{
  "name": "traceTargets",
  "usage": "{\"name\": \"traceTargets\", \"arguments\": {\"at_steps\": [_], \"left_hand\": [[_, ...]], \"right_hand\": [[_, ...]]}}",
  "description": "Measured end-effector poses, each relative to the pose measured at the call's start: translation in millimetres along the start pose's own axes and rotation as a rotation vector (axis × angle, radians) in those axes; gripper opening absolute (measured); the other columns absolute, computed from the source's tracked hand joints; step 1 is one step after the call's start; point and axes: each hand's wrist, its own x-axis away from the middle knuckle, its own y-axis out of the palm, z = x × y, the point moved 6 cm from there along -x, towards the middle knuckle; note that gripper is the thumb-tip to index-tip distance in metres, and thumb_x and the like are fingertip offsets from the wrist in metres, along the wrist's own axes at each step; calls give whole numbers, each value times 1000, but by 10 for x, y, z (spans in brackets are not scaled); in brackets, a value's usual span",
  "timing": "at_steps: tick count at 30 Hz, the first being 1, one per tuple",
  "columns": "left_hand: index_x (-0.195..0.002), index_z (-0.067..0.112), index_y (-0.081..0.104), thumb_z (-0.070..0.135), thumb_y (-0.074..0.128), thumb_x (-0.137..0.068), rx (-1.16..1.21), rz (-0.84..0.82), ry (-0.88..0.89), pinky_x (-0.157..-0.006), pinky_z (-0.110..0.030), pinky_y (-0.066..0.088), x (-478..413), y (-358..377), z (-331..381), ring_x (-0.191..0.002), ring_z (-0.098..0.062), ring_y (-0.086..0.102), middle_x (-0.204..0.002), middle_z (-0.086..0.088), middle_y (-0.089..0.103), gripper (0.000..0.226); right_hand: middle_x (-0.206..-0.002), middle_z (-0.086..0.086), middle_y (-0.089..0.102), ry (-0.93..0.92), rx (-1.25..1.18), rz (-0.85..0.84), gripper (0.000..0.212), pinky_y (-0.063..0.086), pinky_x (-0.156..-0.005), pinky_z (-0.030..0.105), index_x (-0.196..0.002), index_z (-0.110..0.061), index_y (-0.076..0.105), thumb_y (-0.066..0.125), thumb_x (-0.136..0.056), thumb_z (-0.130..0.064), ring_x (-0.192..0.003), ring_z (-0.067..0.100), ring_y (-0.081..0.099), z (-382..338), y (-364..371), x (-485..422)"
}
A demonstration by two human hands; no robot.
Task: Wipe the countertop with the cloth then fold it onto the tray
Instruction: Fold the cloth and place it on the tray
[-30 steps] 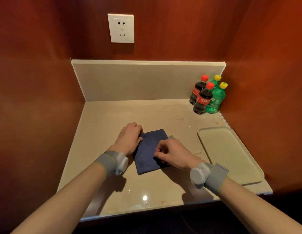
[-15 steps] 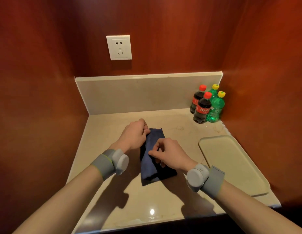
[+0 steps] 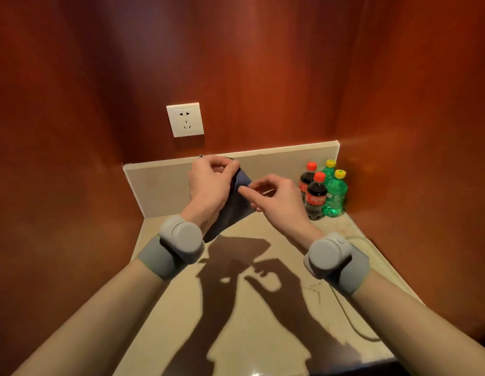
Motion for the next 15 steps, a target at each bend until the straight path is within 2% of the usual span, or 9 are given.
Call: {"name": "traceTargets", "arguments": {"at_steps": [3,6,8,12,15], "left_hand": [[-90,19,77,26,82,-90,109,-51,-9,-86,-46,65,81,16,94,-96,-21,75,-94,-3,77,8],[-92,14,78,25,90,-81,186,-107,-22,-88,-46,65,151,19,127,-94,-23,78,-91,-6,80,20],[-94,9,78,25,94,-76,235,-160,-61,-93,-47,63,189,47,94,-96,-25,79,-93,-9,81,29],[-93,2,78,19,94,-76,302,-222,-142,-98,-48,61,243,123,6,-102,-33,78,-97,-16,81,28],[-96,-1,79,14,90,-80,278,-248,-147,-97,-46,61,259,179,-36,-105,-35,76,-99,-17,80,24]], "right_hand": [[-84,3,79,-9,2,25,38,64,-83,50,-94,-14,78,87,-81,-49,-84,23,77,-129,-67,-54],[-77,0,80,-5,22,71,32,64,-82,49,-91,-14,81,87,-81,-44,-77,18,78,-169,-172,-83],[-78,-3,80,-17,53,83,26,64,-83,46,-90,-16,84,85,-82,-41,-79,14,77,-183,-245,-99],[-80,-6,80,-81,138,44,29,65,-78,39,-94,-15,87,84,-84,-42,-78,7,75,-232,-328,-79],[-79,-4,81,-119,177,-22,25,65,-71,37,-95,-14,87,80,-90,-37,-73,11,77,-217,-335,-55]]}}
